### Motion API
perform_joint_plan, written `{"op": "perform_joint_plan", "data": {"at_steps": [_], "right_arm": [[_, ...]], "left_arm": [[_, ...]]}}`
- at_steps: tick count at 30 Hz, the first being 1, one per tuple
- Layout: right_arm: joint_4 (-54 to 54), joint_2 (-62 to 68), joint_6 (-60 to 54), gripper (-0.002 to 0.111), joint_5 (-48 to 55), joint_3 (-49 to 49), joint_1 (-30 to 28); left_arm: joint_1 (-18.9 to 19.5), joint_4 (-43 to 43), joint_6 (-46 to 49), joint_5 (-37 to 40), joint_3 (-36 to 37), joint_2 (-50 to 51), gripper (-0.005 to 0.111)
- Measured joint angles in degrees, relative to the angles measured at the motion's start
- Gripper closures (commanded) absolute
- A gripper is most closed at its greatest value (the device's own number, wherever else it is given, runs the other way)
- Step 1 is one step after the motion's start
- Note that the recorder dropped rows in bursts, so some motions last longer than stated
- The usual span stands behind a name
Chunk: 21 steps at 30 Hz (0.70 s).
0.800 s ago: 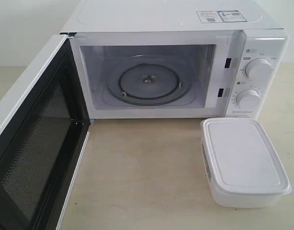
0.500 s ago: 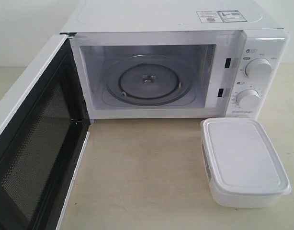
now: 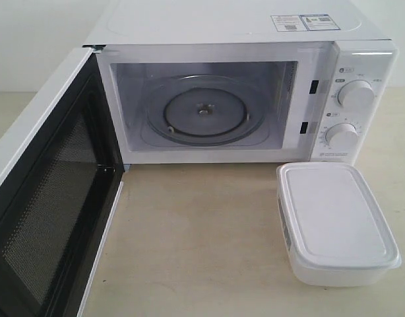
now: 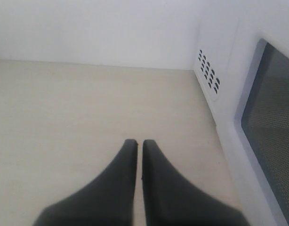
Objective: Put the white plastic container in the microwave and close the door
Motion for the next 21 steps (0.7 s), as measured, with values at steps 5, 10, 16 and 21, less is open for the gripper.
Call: {"op": "perform_joint_plan", "data": {"at_steps": [5, 10, 16, 21], "right_arm": [[5.05, 22.57, -5.33, 0.108, 13.91, -6.12, -0.1], [4.94, 37.25, -5.55, 0.108, 12.97, -6.22, -0.1], [4.94, 44.33, -5.55, 0.108, 9.89, -6.22, -0.1], [4.94, 45.02, -5.55, 0.108, 9.04, -6.22, -0.1]], "left_arm": [[0.0, 0.0, 0.0, 0.0, 0.0, 0.0, 0.102], [0.0, 0.0, 0.0, 0.0, 0.0, 0.0, 0.102], [0.0, 0.0, 0.0, 0.0, 0.0, 0.0, 0.102], [0.0, 0.0, 0.0, 0.0, 0.0, 0.0, 0.102]]}}
